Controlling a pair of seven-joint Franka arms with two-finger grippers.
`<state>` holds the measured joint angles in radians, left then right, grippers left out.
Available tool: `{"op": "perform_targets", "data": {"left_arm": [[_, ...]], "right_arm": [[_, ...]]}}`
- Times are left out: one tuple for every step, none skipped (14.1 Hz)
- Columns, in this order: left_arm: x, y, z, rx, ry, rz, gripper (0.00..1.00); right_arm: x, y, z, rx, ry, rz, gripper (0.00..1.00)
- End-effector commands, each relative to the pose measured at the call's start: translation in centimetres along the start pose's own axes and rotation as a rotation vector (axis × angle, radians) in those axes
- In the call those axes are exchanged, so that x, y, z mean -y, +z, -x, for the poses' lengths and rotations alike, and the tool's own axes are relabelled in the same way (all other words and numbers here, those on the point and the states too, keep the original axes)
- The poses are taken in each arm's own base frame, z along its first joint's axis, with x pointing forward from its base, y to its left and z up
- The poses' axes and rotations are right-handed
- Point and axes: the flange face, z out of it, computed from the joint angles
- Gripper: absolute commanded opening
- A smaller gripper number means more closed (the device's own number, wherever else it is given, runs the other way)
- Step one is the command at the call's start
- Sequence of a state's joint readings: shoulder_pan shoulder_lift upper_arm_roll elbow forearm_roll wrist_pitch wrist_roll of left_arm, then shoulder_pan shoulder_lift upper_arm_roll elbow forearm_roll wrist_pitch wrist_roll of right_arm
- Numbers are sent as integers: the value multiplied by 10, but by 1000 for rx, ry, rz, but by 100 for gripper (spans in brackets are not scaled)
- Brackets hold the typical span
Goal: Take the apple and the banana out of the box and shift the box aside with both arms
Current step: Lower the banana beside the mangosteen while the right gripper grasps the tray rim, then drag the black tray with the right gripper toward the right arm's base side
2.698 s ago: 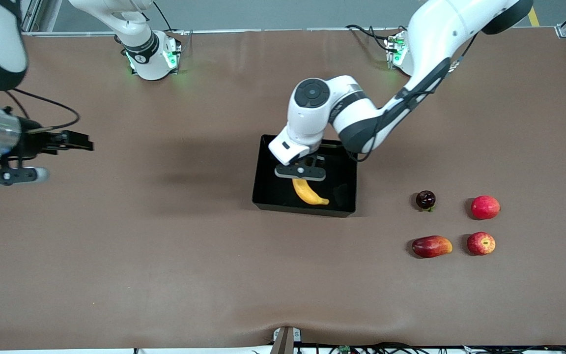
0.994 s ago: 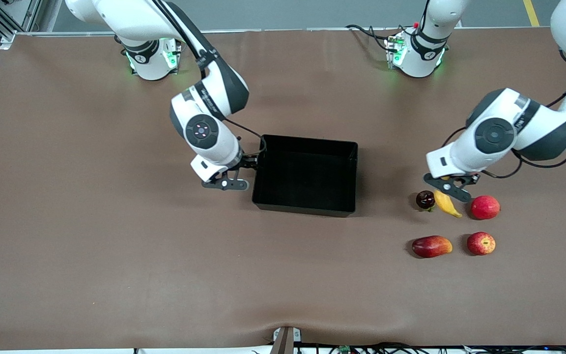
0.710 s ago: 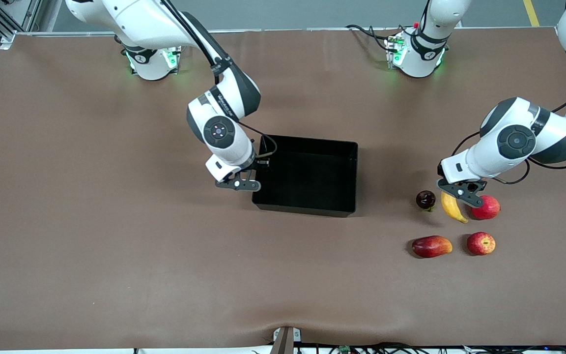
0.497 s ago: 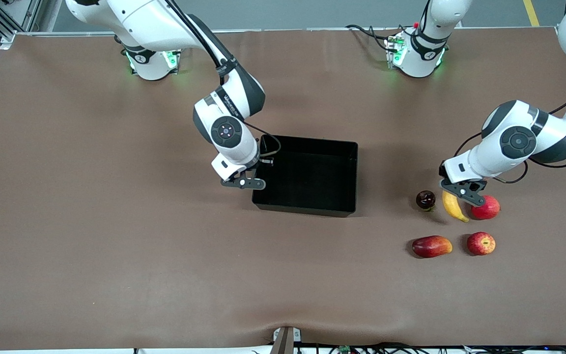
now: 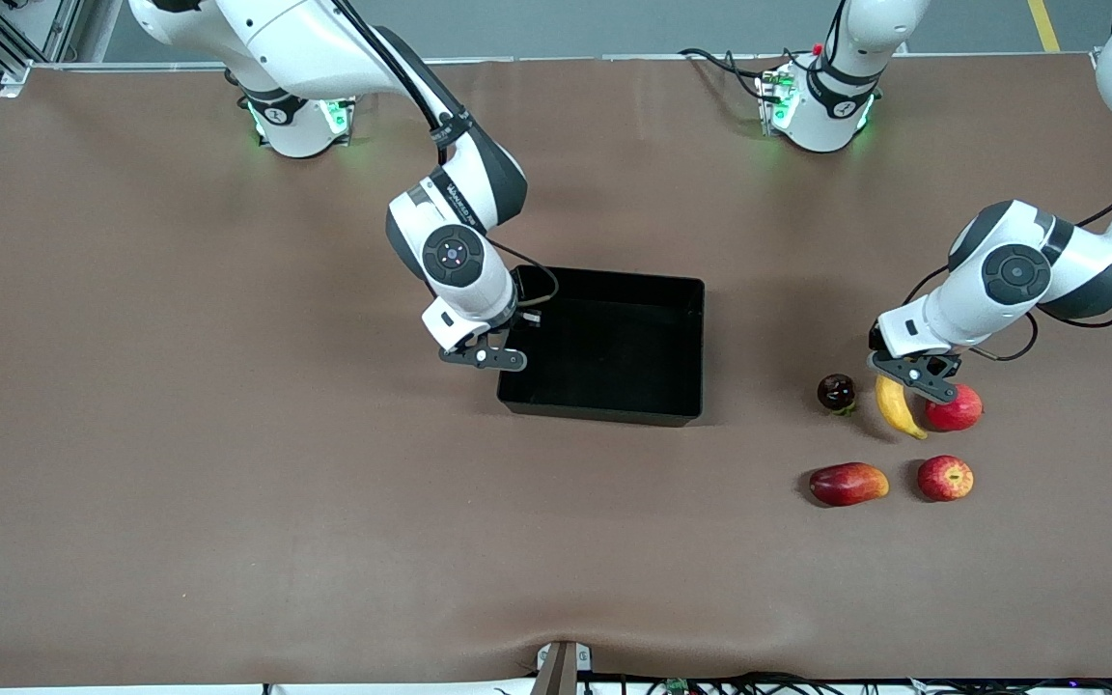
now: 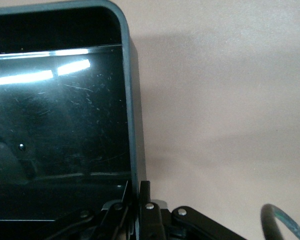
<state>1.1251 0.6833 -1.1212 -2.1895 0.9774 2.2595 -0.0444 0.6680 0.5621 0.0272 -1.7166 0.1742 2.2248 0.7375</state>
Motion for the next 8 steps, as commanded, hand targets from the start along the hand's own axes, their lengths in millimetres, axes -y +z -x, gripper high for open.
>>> {"op": "perform_targets", "data": {"left_arm": [[8, 11, 6, -39, 8, -11, 0], [7, 12, 6, -42, 10, -6, 0], [6, 14, 5, -45, 10, 4, 0], [5, 15, 3, -61, 9, 12, 0], [4, 16, 2, -75, 9, 16, 0], [5, 23, 2, -79, 6, 20, 0], [4, 28, 0, -90, 8, 22, 0], [2, 32, -2, -96, 12, 22, 0]], "right_arm": [[-13, -25, -21, -11, 69, -13, 0], [-25, -40, -29, 1, 88, -8, 0], [-35, -54, -35, -1, 97, -14, 0], [-44, -69, -41, -12, 114, -27, 0], [-62, -79, -53, -14, 139, -31, 0], [-76, -88, -62, -7, 132, -31, 0], [-91, -95, -69, 3, 102, -26, 0], [-108, -103, -76, 20, 69, -16, 0]]}}
